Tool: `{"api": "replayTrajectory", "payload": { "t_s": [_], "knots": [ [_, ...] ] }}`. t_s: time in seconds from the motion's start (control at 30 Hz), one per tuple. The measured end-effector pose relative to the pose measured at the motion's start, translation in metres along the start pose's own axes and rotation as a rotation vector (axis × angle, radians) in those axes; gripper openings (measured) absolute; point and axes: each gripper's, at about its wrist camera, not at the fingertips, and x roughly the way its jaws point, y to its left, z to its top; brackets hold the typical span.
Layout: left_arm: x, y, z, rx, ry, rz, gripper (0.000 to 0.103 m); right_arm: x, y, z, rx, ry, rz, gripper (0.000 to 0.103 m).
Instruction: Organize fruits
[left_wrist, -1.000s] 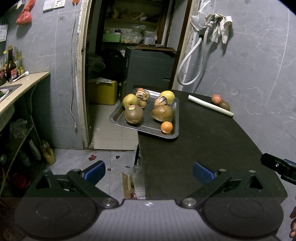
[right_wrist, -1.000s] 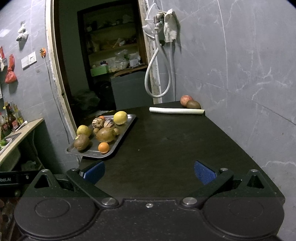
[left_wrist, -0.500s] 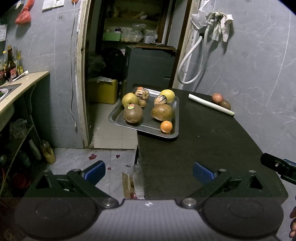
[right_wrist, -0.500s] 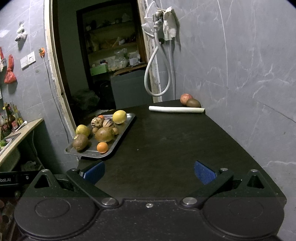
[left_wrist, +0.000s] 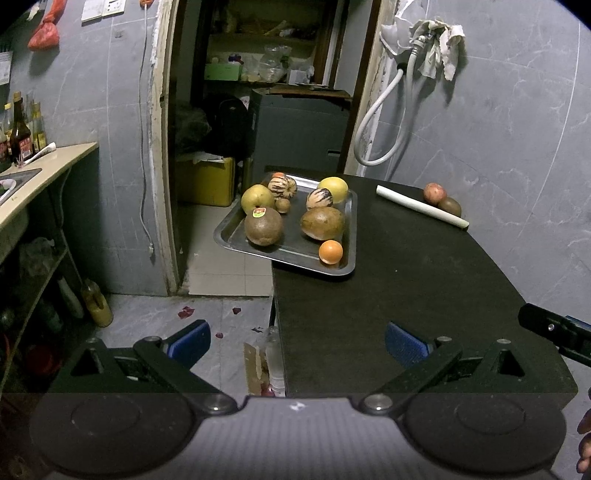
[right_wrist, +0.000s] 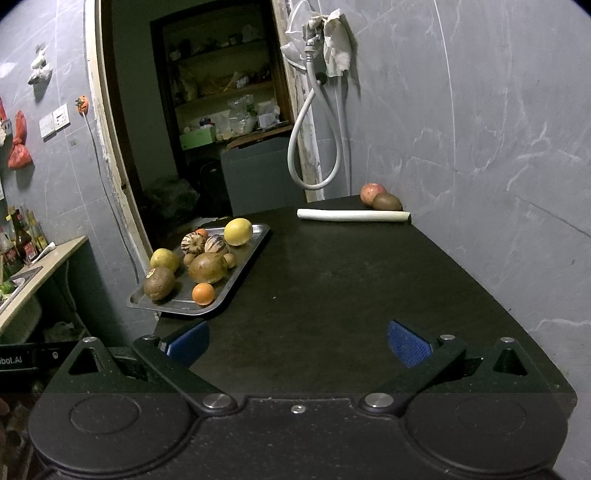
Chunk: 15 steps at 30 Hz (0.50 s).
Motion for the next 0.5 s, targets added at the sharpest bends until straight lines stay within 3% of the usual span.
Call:
{"api": "replayTrajectory", "payload": {
  "t_s": [0.5],
  "knots": [
    [0.0015,-0.0059,0.0052,0.072,0.021,0.063,0.102,0.0014,0.0017,0.0001,-0.003,0.006,0.003,0.102]
  ]
}}
